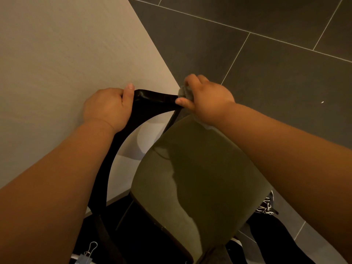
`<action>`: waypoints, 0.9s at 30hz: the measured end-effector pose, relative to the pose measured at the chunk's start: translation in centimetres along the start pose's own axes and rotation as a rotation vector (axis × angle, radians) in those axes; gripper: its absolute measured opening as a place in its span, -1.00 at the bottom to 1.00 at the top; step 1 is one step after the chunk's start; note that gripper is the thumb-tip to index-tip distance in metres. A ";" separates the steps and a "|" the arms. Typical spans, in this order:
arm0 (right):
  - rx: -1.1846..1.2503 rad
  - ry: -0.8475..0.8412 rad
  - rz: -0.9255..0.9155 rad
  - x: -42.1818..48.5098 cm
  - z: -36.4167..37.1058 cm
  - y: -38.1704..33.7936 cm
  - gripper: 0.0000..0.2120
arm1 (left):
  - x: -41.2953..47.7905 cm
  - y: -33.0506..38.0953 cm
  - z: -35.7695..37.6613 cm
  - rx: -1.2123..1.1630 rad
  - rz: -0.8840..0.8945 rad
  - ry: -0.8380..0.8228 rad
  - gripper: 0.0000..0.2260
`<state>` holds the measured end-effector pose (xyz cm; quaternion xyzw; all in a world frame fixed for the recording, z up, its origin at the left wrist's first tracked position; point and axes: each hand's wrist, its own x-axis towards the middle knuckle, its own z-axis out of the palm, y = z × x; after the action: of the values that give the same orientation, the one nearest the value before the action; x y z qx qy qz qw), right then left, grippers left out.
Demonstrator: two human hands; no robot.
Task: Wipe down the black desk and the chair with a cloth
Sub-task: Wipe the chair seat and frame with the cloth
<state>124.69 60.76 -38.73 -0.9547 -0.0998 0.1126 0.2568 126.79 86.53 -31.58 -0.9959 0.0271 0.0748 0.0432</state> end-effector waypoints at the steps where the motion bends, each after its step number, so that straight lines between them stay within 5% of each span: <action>1: -0.022 0.000 -0.025 -0.4 0.0 0.3 -0.49 | 0.0 0.1 0.0 -0.001 0.000 0.001 -0.45; 7: -0.242 0.025 0.104 -3.4 -0.9 2.3 -0.69 | -0.1 0.0 0.1 -0.013 0.006 0.015 -0.45; 10: -0.382 -0.046 -0.068 -1.8 -0.7 0.9 -0.75 | -0.1 0.0 0.2 -0.014 0.014 0.014 -0.45; 15: -0.262 -0.122 -0.009 0.4 0.1 -0.3 -0.81 | -0.1 -0.3 0.3 -0.021 0.028 0.032 -0.44; 19: -0.168 -0.027 0.168 -2.0 0.1 1.7 -0.55 | -0.2 -0.2 0.1 -0.040 0.016 0.032 -0.43; 27: -0.235 -0.123 0.170 -0.1 -0.2 1.2 -0.46 | -0.1 -0.3 0.3 -0.022 0.013 0.034 -0.44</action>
<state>124.78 59.55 -39.14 -0.9744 -0.0469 0.1799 0.1263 126.66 86.87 -31.84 -0.9972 0.0337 0.0583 0.0312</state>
